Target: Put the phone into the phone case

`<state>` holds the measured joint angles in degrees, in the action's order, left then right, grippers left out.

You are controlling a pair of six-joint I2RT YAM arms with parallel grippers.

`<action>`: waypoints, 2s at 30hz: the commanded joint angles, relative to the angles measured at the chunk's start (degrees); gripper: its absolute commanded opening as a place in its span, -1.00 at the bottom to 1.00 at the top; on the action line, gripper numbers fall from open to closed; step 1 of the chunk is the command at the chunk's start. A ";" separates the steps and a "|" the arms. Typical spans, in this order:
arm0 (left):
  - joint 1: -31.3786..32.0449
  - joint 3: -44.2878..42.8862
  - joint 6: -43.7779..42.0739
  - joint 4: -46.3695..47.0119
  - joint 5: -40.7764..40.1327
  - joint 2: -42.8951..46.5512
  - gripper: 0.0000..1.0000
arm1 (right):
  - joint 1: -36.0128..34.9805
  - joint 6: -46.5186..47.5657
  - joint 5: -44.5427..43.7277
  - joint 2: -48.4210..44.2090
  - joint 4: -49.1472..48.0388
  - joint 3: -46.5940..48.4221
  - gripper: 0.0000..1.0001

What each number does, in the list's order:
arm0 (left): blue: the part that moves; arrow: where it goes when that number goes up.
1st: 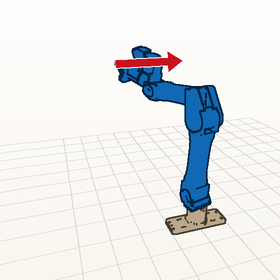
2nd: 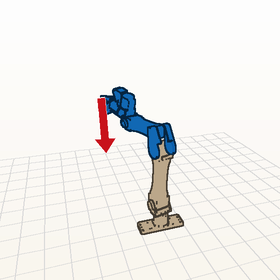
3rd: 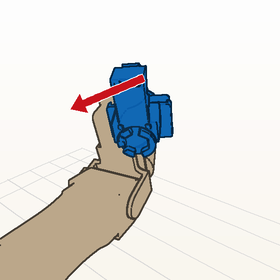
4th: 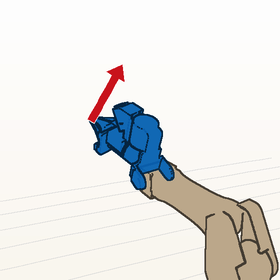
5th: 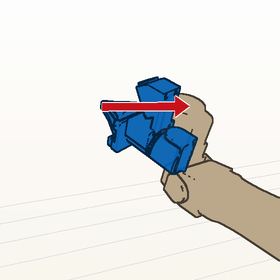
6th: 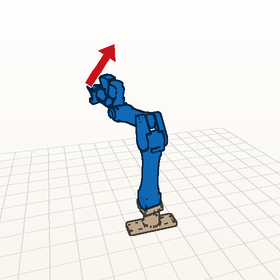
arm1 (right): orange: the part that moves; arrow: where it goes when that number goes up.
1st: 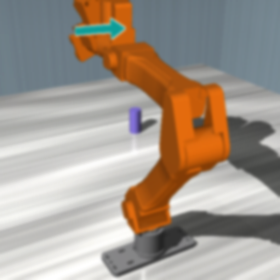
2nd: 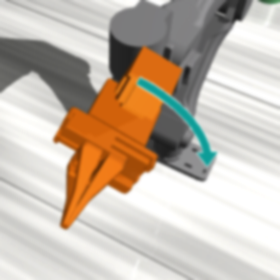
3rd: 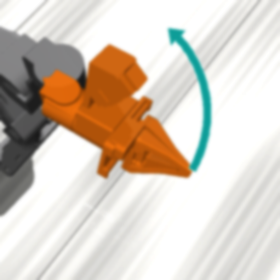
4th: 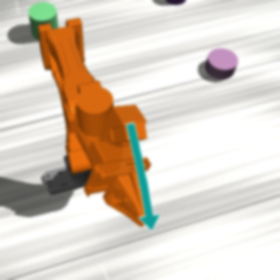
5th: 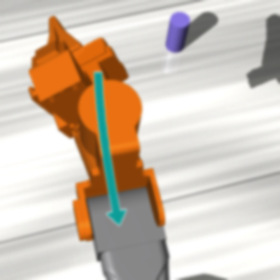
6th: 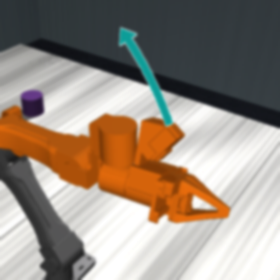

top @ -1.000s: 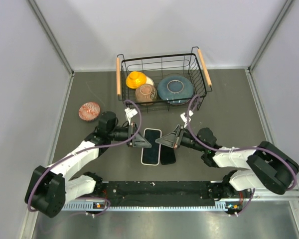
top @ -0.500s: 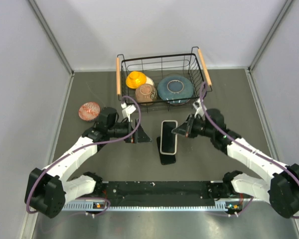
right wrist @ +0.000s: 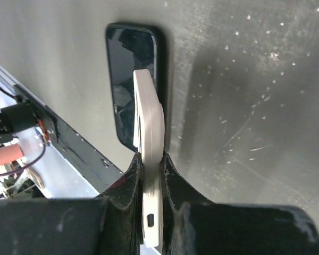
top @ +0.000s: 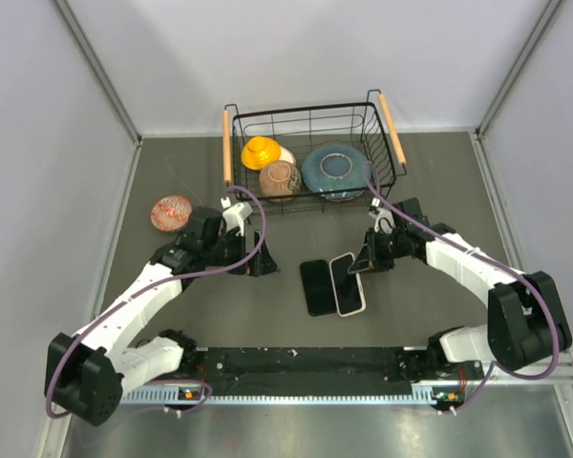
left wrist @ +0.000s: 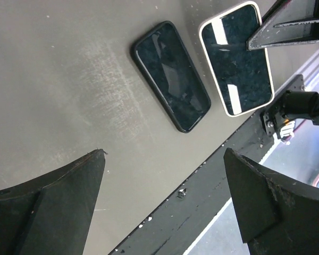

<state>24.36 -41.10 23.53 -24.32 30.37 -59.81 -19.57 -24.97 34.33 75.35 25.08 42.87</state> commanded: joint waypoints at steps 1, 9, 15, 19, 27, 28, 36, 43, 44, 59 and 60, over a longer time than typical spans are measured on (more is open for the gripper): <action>-0.19 -2.93 -1.82 -1.96 -5.05 1.71 0.98 | 1.20 3.09 -0.92 1.29 0.24 1.08 -0.99; -0.19 -2.66 -1.82 -1.61 -4.97 3.74 0.98 | 1.91 2.91 -2.06 7.96 -5.66 0.37 -0.85; -0.28 -2.58 -1.73 -2.05 -6.20 3.65 0.98 | 2.26 3.88 -8.83 9.55 -5.39 0.98 -0.59; -0.28 -2.32 -1.56 -1.79 -6.29 3.74 0.98 | 2.43 4.49 -11.82 9.99 -4.69 2.30 -0.39; -0.28 -2.49 -1.64 -2.32 -6.99 4.00 0.98 | 2.87 3.79 -14.81 6.05 -1.27 3.09 -0.36; -0.36 -2.49 -1.56 -2.40 -7.08 4.26 0.98 | 2.96 3.70 -14.73 5.34 -0.83 3.18 -0.37; -0.28 -2.93 -1.64 -1.70 -5.50 5.93 0.98 | 2.70 -0.24 -9.19 -5.02 -0.12 0.82 -0.49; -0.28 -1.79 0.55 2.95 -1.99 10.76 0.98 | 1.82 -3.06 -5.51 -20.31 -0.47 -4.02 -0.71; -0.28 -1.53 1.42 3.83 -1.89 11.46 0.98 | 1.64 -3.59 -5.06 -24.25 -0.82 -4.63 -0.71; -0.28 3.65 6.53 11.74 -4.18 23.68 0.98 | 1.12 -8.24 -10.24 -49.34 1.37 -3.85 0.97; -0.28 4.27 6.62 12.36 -4.53 26.21 0.98 | 1.12 -8.69 -10.33 -49.25 1.81 -3.15 0.97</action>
<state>24.29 -39.33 28.91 -17.34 26.79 -39.86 -18.22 -30.89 26.85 26.44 26.00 36.77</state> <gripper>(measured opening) 0.990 0.984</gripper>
